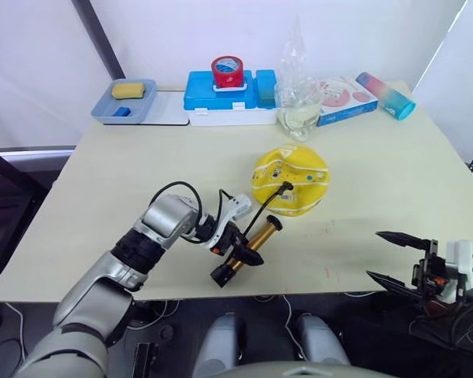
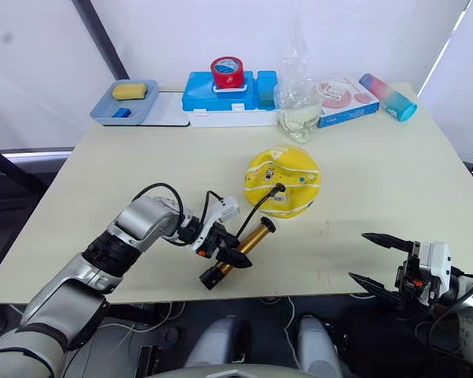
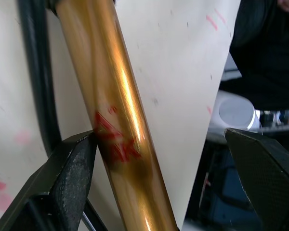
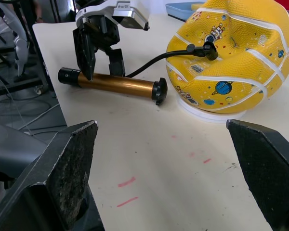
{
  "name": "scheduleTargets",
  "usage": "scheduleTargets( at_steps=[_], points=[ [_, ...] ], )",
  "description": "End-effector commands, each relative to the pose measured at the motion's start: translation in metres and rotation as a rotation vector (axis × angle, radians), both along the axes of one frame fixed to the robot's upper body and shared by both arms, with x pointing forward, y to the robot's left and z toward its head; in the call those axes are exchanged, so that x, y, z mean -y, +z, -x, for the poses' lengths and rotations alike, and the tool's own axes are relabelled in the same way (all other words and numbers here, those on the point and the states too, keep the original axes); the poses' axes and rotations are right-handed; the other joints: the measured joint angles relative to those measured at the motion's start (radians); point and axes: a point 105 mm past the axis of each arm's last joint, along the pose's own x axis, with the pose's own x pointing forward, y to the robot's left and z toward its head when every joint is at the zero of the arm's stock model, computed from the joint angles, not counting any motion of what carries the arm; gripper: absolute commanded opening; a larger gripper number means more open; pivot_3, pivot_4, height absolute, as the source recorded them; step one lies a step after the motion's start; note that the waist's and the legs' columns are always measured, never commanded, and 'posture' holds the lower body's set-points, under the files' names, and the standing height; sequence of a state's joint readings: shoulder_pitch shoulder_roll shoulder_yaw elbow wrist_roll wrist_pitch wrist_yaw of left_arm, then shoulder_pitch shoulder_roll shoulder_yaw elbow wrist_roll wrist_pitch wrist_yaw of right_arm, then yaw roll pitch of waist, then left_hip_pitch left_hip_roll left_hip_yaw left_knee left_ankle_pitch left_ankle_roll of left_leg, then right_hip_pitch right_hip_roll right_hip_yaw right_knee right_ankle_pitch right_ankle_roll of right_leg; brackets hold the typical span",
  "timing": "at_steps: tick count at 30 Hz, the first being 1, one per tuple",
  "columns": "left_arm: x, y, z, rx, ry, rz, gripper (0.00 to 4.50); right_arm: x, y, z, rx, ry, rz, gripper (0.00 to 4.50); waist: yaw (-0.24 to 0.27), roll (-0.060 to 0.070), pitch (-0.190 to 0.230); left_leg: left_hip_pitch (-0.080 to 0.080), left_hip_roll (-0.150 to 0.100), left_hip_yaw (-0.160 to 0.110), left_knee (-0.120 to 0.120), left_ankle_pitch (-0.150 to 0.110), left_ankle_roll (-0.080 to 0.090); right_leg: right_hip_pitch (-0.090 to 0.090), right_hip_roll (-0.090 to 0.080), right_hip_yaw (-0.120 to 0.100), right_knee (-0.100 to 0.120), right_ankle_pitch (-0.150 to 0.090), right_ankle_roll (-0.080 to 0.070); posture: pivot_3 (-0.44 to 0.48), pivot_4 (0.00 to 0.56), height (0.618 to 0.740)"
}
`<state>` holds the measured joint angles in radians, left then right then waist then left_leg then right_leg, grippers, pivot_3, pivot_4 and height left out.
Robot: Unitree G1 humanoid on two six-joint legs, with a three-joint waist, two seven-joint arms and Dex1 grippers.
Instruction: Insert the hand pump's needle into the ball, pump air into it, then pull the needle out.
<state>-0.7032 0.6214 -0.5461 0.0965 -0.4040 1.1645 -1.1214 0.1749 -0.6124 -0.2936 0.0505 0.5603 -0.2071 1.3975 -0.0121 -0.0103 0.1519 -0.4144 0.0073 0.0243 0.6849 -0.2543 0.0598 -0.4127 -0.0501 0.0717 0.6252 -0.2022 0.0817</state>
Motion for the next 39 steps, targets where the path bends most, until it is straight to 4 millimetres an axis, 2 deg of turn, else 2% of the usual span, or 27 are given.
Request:
scheduleTargets(
  at_steps=[1, 3, 6, 9, 10, 12, 19, 26, 31, 39],
  points=[
    [-0.002, 0.000, 0.000, 0.002, -0.020, -0.020, 4.45, 0.001, 0.004, 0.001, 0.035, 0.000, 0.002, 4.50, 0.000, 0.000, 0.000, 0.000, 0.000, 0.000, 0.000, 0.000, 0.000, 0.000, 0.000, 0.000, 0.000, 0.000, 0.000, 0.000, 0.150, 0.739],
    [-0.001, -0.001, 0.000, 0.004, -0.025, -0.025, 4.45, 0.001, 0.004, 0.001, 0.037, 0.001, 0.001, 4.50, 0.000, 0.000, 0.000, 0.000, 0.000, 0.000, 0.000, 0.000, 0.000, 0.000, 0.000, 0.000, 0.000, 0.000, 0.000, 0.000, 0.150, 0.739],
    [0.001, -0.004, -0.001, 0.002, -0.022, -0.029, 3.69, 0.000, 0.004, 0.000, 0.041, 0.004, 0.001, 4.50, 0.000, 0.000, 0.000, 0.000, 0.000, 0.000, 0.000, 0.000, 0.000, 0.000, 0.000, 0.000, 0.000, 0.000, 0.000, 0.000, 0.150, 0.739],
    [0.002, -0.005, -0.002, 0.008, -0.022, -0.036, 2.17, 0.000, 0.005, -0.001, 0.044, 0.004, 0.003, 4.50, 0.000, 0.000, 0.000, 0.000, 0.000, 0.000, 0.000, 0.000, 0.000, 0.000, 0.000, 0.000, 0.000, 0.000, 0.000, 0.000, 0.150, 0.739],
    [0.001, -0.006, -0.003, 0.013, -0.023, -0.042, 1.89, 0.000, 0.005, -0.001, 0.045, 0.004, 0.003, 4.50, 0.000, 0.000, 0.000, 0.000, 0.000, 0.000, 0.000, 0.000, 0.000, 0.000, 0.000, 0.000, 0.000, 0.000, 0.000, 0.000, 0.150, 0.739],
    [0.001, -0.008, -0.003, 0.017, -0.022, -0.047, 0.98, 0.000, 0.005, -0.002, 0.046, 0.004, 0.003, 4.50, 0.000, 0.000, 0.000, 0.000, 0.000, 0.000, 0.000, 0.000, 0.000, 0.000, 0.000, 0.000, 0.000, 0.000, 0.000, 0.000, 0.150, 0.739],
    [0.005, -0.003, -0.003, 0.018, -0.015, -0.017, 0.96, -0.002, 0.007, -0.002, 0.049, 0.011, -0.010, 4.50, 0.001, 0.000, 0.000, 0.000, 0.001, 0.000, 0.000, 0.000, 0.000, 0.000, 0.000, 0.000, 0.000, 0.000, 0.000, 0.000, 0.150, 0.739],
    [0.016, 0.023, 0.005, 0.044, -0.066, 0.112, 0.96, -0.004, 0.014, -0.002, 0.057, 0.015, -0.037, 4.50, 0.002, 0.000, 0.000, -0.001, 0.002, 0.000, 0.000, 0.000, 0.000, 0.000, 0.000, 0.000, 0.000, 0.000, 0.000, 0.000, 0.150, 0.739],
    [0.023, 0.039, 0.019, 0.107, -0.164, 0.255, 0.96, -0.007, 0.025, -0.003, 0.036, 0.018, -0.109, 4.50, 0.001, 0.000, 0.000, -0.001, 0.003, 0.000, 0.000, 0.000, 0.000, -0.001, -0.001, 0.000, 0.000, 0.000, 0.000, 0.000, 0.150, 0.739],
    [0.021, 0.028, 0.032, 0.222, -0.295, 0.359, 0.96, -0.022, 0.034, 0.001, -0.018, 0.096, -0.158, 4.50, 0.002, 0.000, 0.000, 0.000, 0.002, 0.000, 0.000, 0.000, 0.000, -0.001, -0.001, 0.000, 0.000, 0.000, -0.001, 0.000, 0.150, 0.739]
  ],
)
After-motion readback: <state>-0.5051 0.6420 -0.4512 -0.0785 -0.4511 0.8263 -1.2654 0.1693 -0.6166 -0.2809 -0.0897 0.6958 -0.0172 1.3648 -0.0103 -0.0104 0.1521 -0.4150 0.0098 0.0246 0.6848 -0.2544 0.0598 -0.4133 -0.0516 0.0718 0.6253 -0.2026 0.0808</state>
